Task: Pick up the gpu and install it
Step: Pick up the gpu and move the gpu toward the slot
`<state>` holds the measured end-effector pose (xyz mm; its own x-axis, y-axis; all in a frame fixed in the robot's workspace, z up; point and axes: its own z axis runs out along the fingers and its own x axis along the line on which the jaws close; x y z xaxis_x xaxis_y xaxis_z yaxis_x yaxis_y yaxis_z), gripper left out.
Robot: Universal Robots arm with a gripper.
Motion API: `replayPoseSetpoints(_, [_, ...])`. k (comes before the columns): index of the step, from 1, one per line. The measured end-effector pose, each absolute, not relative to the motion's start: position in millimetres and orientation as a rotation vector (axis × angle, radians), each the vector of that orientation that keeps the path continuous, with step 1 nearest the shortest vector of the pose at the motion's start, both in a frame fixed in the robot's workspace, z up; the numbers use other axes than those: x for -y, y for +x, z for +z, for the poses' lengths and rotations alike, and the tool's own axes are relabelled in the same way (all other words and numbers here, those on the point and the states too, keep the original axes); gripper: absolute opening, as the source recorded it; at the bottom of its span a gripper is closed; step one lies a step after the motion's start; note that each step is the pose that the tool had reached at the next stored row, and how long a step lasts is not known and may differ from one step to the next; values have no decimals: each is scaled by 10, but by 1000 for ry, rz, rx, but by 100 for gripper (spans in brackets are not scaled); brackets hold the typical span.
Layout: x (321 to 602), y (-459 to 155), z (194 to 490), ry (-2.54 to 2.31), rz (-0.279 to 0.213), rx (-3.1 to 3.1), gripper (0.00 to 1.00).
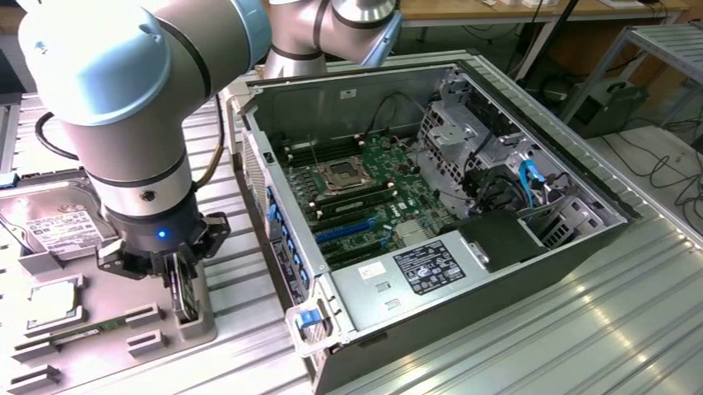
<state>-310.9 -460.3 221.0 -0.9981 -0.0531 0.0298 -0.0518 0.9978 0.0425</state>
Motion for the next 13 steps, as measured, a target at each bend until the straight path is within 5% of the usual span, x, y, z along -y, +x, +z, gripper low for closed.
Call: replayPoseSetpoints(13, [4613,-3028,2209,78,-65,3109,36])
